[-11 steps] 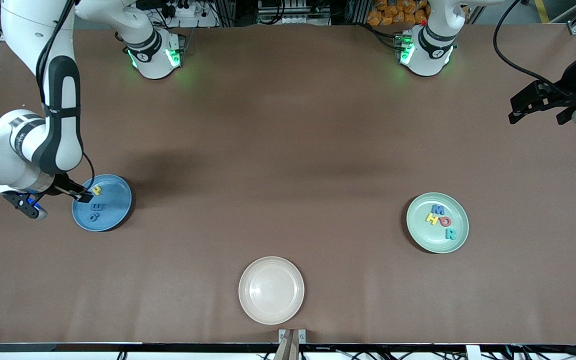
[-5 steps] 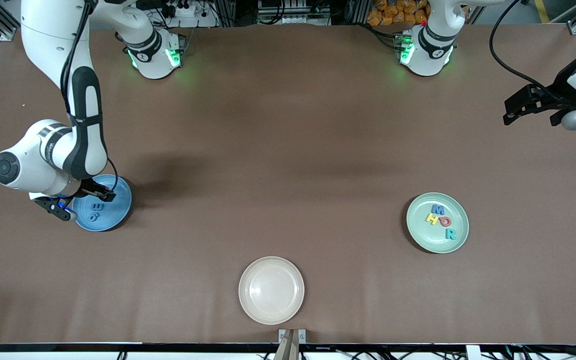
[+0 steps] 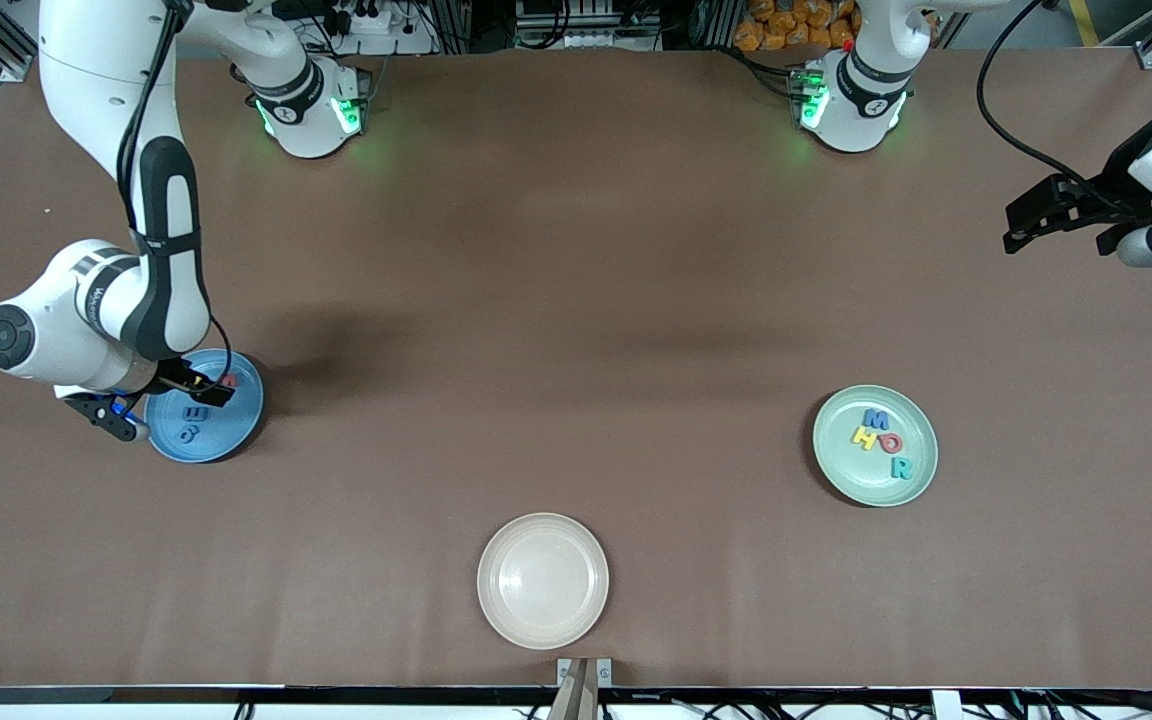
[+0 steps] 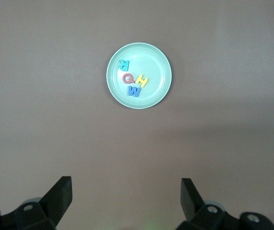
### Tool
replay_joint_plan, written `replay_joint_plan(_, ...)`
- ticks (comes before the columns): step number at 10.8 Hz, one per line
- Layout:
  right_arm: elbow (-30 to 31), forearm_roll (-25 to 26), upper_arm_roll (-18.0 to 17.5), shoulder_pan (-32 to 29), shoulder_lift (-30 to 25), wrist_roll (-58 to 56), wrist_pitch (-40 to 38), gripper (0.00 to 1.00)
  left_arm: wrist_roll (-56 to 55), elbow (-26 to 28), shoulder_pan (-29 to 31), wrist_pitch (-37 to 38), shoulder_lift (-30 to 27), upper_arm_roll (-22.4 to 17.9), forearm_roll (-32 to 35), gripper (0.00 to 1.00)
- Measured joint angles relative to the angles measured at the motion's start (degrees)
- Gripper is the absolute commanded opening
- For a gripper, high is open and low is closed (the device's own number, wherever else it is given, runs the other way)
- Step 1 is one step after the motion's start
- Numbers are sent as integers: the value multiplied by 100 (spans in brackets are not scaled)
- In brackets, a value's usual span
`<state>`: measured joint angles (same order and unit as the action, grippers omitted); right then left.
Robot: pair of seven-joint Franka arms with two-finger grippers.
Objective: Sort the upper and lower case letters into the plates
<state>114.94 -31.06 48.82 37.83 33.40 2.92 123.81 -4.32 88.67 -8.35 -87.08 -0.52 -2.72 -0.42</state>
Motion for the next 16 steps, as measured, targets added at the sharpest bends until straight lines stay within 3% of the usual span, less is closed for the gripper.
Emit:
replay_joint_plan(7, -359, 0, 22, -747, -32, -1463, -540, 100, 0, -2, 17, -24, 64, -27, 6, 100)
replay_joint_plan(9, -406, 38, -205, -910, -122, -1490, -601, 100, 0, -11, 25, -83, 65, -44, 118, 100)
replay_joint_plan(13, -521, 784, -1416, -2143, -456, -1282, -599, 100, 0, -36, 25, -105, 65, -36, 291, 100)
replay_joint_plan(16, -583, 1915, -3193, -3566, -917, -204, -595, 100, 0, -75, 25, -114, 64, -30, 292, 100)
